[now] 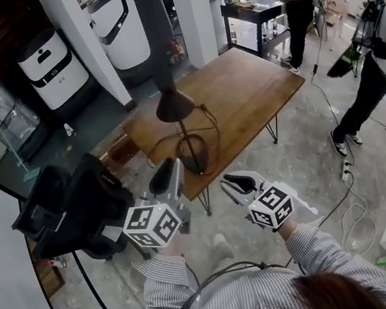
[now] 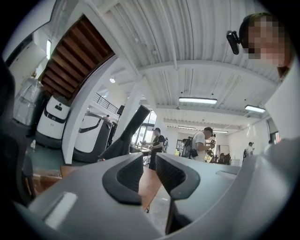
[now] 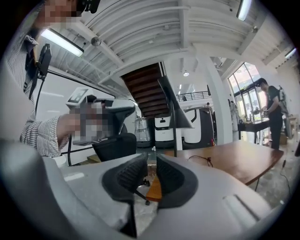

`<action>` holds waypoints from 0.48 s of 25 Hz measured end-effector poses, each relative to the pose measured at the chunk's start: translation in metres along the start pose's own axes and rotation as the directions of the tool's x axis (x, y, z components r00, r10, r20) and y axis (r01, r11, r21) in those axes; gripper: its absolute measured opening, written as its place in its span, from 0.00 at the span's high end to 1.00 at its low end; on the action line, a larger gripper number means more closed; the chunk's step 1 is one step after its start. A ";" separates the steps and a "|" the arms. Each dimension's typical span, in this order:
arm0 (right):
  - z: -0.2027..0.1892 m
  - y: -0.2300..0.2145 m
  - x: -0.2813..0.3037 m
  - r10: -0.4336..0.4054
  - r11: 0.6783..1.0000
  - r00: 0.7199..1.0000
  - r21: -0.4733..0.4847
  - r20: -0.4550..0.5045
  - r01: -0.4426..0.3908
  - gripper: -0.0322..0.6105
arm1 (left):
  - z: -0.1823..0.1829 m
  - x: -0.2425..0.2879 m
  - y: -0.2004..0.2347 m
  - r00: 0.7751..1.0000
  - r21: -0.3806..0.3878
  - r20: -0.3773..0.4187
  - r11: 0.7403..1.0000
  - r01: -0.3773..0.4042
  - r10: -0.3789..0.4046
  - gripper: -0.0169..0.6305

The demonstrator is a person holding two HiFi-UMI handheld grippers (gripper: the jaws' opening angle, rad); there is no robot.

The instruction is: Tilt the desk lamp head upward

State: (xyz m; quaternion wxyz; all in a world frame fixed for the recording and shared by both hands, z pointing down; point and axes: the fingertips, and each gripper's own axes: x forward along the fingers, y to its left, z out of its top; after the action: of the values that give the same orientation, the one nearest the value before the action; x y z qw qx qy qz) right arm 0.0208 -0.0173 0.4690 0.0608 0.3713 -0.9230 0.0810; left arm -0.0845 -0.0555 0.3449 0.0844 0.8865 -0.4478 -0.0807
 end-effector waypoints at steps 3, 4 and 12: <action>0.007 -0.026 0.043 0.013 1.000 1.000 -0.018 -0.018 -0.014 0.86 | 0.022 0.027 0.022 1.000 0.067 0.012 0.998 0.020 -0.020 0.82; 0.008 -0.035 0.058 0.013 1.000 1.000 -0.028 -0.026 -0.013 0.86 | 0.027 0.036 0.029 0.999 0.076 0.016 0.997 0.033 -0.034 0.82; 0.021 -0.076 0.139 0.011 0.999 0.998 -0.052 -0.055 -0.014 0.82 | 0.056 0.093 0.068 0.991 0.156 -0.006 0.979 0.134 -0.135 0.72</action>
State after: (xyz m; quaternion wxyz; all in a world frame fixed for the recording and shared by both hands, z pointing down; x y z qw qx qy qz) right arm -0.0271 -0.1691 0.4799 0.0953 0.3613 -0.9251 0.0674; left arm -0.0954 -0.1748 0.2998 0.0079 0.9184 -0.3919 -0.0532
